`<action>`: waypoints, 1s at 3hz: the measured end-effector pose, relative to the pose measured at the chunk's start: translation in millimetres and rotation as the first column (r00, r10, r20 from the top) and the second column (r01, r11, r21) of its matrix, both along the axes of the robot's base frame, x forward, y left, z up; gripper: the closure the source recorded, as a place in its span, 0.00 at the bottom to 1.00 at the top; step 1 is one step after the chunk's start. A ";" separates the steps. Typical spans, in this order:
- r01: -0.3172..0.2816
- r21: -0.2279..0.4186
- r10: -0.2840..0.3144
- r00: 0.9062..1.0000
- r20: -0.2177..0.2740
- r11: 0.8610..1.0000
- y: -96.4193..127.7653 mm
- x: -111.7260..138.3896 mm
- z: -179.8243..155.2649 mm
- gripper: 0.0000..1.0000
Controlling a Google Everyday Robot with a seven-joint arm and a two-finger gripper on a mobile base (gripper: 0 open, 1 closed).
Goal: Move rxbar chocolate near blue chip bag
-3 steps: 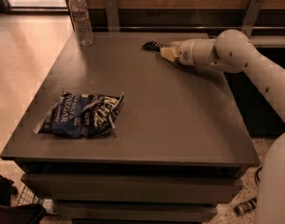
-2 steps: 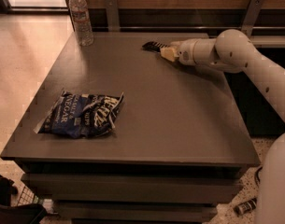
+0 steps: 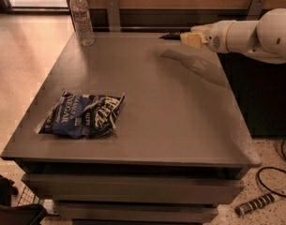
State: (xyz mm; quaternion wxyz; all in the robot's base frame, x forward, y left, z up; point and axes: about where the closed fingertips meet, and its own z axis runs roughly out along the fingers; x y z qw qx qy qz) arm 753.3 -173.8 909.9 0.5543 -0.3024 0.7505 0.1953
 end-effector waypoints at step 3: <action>-0.057 -0.025 0.058 0.997 0.044 0.998 -36.9 -69.3 55.5 1.00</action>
Offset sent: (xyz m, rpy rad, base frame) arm -0.0669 -0.0625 0.0736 -0.0253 -0.0553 0.0244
